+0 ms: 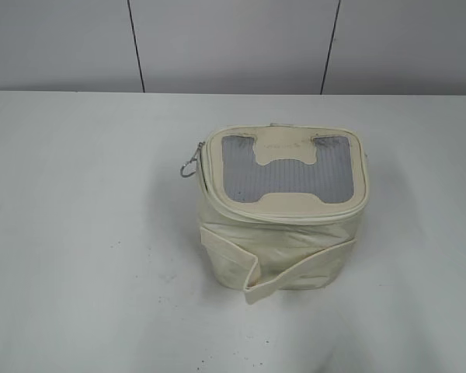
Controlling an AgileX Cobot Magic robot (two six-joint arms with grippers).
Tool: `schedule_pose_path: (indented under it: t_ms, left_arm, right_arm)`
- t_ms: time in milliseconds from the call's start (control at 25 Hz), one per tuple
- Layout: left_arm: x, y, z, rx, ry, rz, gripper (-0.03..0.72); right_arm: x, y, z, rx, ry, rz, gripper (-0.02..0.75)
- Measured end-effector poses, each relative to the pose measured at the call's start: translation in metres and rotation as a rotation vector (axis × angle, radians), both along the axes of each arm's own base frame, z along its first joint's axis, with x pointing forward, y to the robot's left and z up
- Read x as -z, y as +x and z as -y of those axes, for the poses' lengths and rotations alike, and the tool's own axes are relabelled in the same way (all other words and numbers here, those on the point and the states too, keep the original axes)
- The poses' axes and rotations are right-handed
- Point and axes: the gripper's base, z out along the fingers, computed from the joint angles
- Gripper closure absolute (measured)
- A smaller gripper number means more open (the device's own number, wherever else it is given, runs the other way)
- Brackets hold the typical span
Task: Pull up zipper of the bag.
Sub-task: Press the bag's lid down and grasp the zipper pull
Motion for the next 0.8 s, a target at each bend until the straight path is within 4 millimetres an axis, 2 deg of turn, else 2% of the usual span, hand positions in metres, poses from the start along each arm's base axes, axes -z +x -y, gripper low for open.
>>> schedule_pose_path:
  t_ms: [800]
  left_arm:
    - [0.0, 0.0, 0.0, 0.0, 0.0, 0.0, 0.445]
  right_arm:
    - [0.0, 0.0, 0.0, 0.0, -0.001, 0.0, 0.153]
